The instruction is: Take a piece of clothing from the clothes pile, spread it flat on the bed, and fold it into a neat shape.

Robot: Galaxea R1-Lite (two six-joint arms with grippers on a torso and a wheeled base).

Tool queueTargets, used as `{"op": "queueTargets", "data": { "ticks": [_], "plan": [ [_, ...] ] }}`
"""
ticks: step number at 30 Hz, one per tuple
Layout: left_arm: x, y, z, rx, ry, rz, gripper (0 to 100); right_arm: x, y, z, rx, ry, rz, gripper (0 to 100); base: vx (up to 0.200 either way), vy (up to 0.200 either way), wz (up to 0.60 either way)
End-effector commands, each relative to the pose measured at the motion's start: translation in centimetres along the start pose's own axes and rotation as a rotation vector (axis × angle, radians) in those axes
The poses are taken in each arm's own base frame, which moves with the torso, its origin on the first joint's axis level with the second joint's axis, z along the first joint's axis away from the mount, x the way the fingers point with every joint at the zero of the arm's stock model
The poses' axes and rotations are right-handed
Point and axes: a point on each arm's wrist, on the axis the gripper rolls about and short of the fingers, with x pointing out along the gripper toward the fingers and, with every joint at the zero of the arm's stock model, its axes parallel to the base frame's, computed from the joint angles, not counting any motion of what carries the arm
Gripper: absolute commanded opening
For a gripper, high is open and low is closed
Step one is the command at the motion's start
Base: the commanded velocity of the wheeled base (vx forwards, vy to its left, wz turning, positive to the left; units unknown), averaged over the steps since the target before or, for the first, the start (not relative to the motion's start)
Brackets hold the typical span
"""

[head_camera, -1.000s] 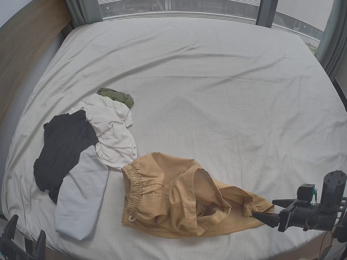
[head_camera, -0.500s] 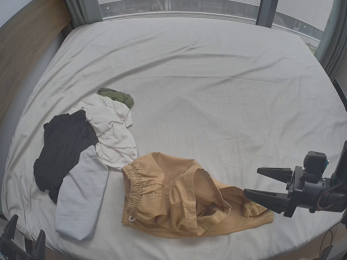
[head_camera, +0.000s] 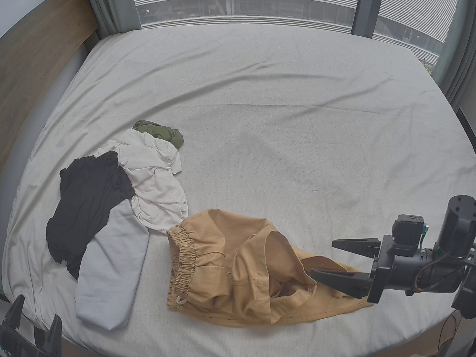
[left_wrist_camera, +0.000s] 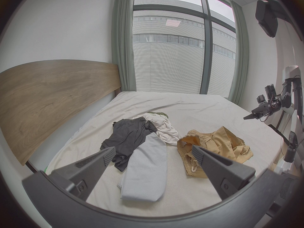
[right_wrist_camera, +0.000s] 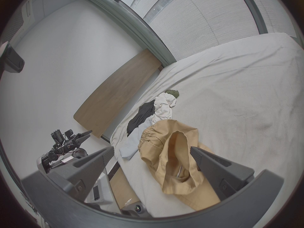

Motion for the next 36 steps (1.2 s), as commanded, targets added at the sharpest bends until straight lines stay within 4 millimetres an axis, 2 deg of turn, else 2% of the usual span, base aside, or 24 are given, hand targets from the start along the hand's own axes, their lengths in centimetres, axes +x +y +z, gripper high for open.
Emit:
{"op": "queueTargets", "data": {
  "ticks": [1,4,8,12,21,36],
  "plan": [
    [0.0,0.0,-0.5,0.004,0.000,-0.001,100,2.8,-0.5,-2.2,0.014,0.089,0.020,100,0.000,0.000,0.00],
    [0.0,0.0,-0.5,0.007,0.000,-0.003,100,3.5,-0.6,-2.3,0.009,0.090,0.027,100,0.000,0.000,0.00],
    [0.0,0.0,-0.5,-0.001,0.000,-0.001,100,4.6,-1.3,-3.8,0.030,0.156,0.033,100,0.000,0.000,0.00],
    [0.0,0.0,-0.5,-0.001,0.000,-0.001,100,5.0,-1.4,-3.8,0.025,0.140,0.045,100,0.000,0.000,0.00],
    [0.0,0.0,-0.5,0.000,0.000,-0.003,100,6.4,-2.0,-5.6,0.041,0.196,0.037,100,0.000,0.000,0.00],
    [0.0,0.0,-0.5,-0.003,0.000,-0.001,100,9.0,-2.6,-6.3,0.038,0.206,0.043,100,0.000,0.000,0.00]
  ]
}}
